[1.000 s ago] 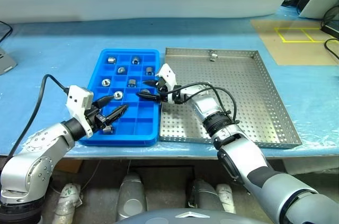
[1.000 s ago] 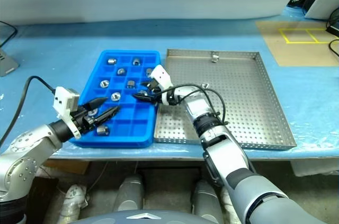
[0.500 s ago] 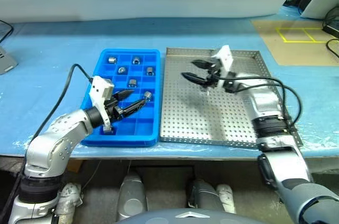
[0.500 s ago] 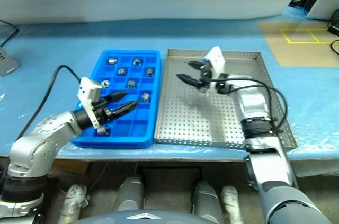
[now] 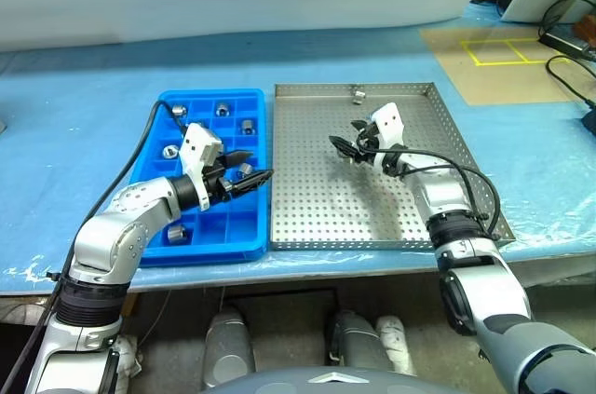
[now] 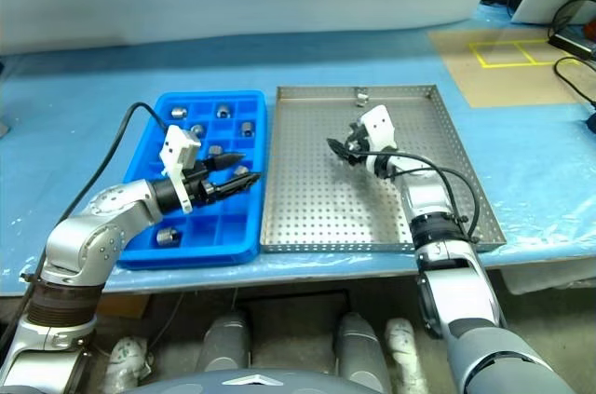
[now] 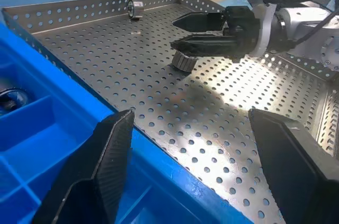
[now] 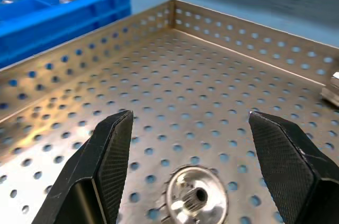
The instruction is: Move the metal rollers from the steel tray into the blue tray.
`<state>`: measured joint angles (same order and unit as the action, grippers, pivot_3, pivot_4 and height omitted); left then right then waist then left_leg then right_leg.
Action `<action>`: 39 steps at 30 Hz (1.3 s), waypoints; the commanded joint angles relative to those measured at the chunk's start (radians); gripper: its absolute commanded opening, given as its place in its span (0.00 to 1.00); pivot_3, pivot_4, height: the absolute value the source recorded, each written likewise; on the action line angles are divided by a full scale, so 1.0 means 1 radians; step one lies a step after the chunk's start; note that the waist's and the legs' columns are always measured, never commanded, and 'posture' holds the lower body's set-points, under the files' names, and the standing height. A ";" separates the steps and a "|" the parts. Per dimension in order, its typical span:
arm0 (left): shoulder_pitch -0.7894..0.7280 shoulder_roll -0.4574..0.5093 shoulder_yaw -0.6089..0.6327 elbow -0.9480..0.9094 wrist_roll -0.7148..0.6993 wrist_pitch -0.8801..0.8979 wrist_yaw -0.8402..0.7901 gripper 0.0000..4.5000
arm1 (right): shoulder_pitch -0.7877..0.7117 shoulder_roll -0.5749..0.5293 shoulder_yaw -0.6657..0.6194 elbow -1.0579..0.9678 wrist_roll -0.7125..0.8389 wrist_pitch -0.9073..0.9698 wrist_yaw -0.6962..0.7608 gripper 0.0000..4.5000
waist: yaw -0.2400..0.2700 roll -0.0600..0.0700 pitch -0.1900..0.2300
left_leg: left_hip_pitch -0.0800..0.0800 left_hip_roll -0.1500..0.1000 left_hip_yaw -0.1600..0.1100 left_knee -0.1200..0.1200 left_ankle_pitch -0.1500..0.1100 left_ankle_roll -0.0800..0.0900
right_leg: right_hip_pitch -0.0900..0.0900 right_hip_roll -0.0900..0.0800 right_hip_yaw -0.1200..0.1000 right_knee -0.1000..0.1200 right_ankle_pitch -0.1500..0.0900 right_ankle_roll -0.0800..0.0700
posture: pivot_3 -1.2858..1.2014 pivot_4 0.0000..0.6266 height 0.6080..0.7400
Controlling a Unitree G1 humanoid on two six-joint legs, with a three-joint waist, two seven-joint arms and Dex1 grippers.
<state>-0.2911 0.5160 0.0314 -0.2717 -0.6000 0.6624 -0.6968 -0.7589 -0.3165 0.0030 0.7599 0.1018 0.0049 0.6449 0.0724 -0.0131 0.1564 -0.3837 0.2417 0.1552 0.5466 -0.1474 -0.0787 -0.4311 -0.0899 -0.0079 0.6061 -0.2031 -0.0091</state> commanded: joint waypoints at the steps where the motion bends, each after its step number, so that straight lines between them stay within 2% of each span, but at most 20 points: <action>1: 0.011 0.007 0.017 -0.037 -0.003 -0.008 -0.001 0.81 | -0.040 0.003 -0.024 0.079 -0.004 -0.062 -0.020 0.81 | 0.000 0.000 0.000 | 0.000 0.000 0.000 0.000 0.000 0.000 | 0.000 0.000 0.000 0.000 0.000 0.000 | 0.54 0.24 1.00; 12: 0.027 0.001 0.017 -0.046 0.002 -0.009 0.019 0.81 | -0.031 0.022 -0.009 0.243 -0.041 -0.126 -0.036 0.81 | 0.000 0.000 0.000 | 0.000 0.000 0.000 0.002 -0.001 0.002 | 0.000 0.000 0.000 0.000 0.000 0.000 | 0.54 0.24 1.00; 15: 0.020 0.003 0.015 -0.038 0.005 -0.009 0.018 0.81 | -0.035 0.028 -0.018 0.254 -0.039 -0.130 -0.042 0.68 | -0.001 0.000 0.000 | 0.001 0.001 0.000 0.003 -0.002 0.003 | 0.002 0.000 0.000 0.000 0.000 0.000 | 0.54 0.24 1.00; 17: 0.015 0.004 0.014 -0.034 0.006 -0.008 0.015 0.81 | -0.033 0.027 -0.014 0.256 -0.052 -0.143 -0.057 0.54 | -0.001 0.000 0.000 | 0.001 0.001 0.000 0.003 -0.002 0.003 | 0.002 0.000 0.000 0.001 0.000 0.000 | 0.54 0.24 1.00; 19: 0.013 0.005 0.015 -0.032 0.004 -0.007 0.011 0.81 | -0.026 0.029 -0.017 0.233 -0.043 -0.146 -0.035 0.54 | -0.001 0.000 0.000 | 0.001 0.001 0.000 0.004 -0.002 0.003 | 0.002 0.000 0.000 0.001 0.000 0.000 | 0.54 0.24 1.00; 20: 0.012 0.006 0.016 -0.031 0.003 -0.006 0.008 0.81 | -0.022 0.032 -0.019 0.218 -0.035 -0.143 -0.020 0.43 | -0.001 0.000 0.000 | 0.001 0.001 0.000 0.004 -0.002 0.003 | 0.002 0.000 0.000 0.001 0.000 0.000 | 0.54 0.24 1.00; 23: 0.012 0.023 0.028 -0.032 -0.011 0.007 -0.010 0.81 | -0.027 0.034 -0.014 0.199 -0.047 -0.133 -0.041 0.38 | -0.001 0.000 0.000 | 0.001 0.001 0.000 0.004 -0.002 0.003 | 0.002 0.000 0.000 0.001 0.000 0.000 | 0.54 0.24 1.00; 27: 0.013 0.077 0.084 -0.015 -0.023 0.003 -0.044 0.81 | -0.007 0.056 -0.002 -0.006 0.026 -0.028 0.099 0.38 | -0.004 0.000 0.000 | 0.000 0.001 0.000 0.004 -0.002 0.003 | 0.001 0.000 0.000 0.000 0.000 0.000 | 0.54 0.24 1.00; 30: 0.044 0.130 0.144 -0.019 -0.038 0.011 -0.069 0.81 | 0.009 0.072 0.027 -0.284 0.150 0.177 0.246 0.38 | -0.004 0.000 0.000 | 0.000 0.001 0.000 0.003 -0.002 0.004 | 0.001 0.000 -0.001 0.000 0.000 0.000 | 0.55 0.24 1.00; 34: 0.123 0.192 0.186 -0.043 -0.034 0.008 -0.106 0.81 | 0.036 0.054 0.099 -0.556 0.287 0.439 0.399 0.38 | 0.005 0.000 0.000 | 0.001 0.002 0.000 -0.001 -0.002 0.004 | 0.001 0.001 -0.003 -0.001 0.000 0.000 | 0.56 0.24 1.00; 39: 0.270 0.251 0.235 -0.121 -0.046 0.004 -0.148 0.81 | 0.046 0.027 0.232 -0.666 0.343 0.587 0.551 0.38 | 0.031 0.000 0.000 | 0.000 0.003 -0.001 -0.002 -0.004 0.006 | 0.001 0.000 -0.006 -0.002 -0.001 -0.001 | 0.59 0.24 1.00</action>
<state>-0.0427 0.7461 0.2263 -0.3228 -0.6286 0.6788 -0.8229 -0.7110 -0.2874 0.2097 0.1376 0.4021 0.5489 1.1481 0.1033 -0.0130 0.1564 -0.3838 0.2445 0.1540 0.5445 -0.1515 -0.0726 -0.4300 -0.0899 -0.0141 0.6043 -0.2040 -0.0103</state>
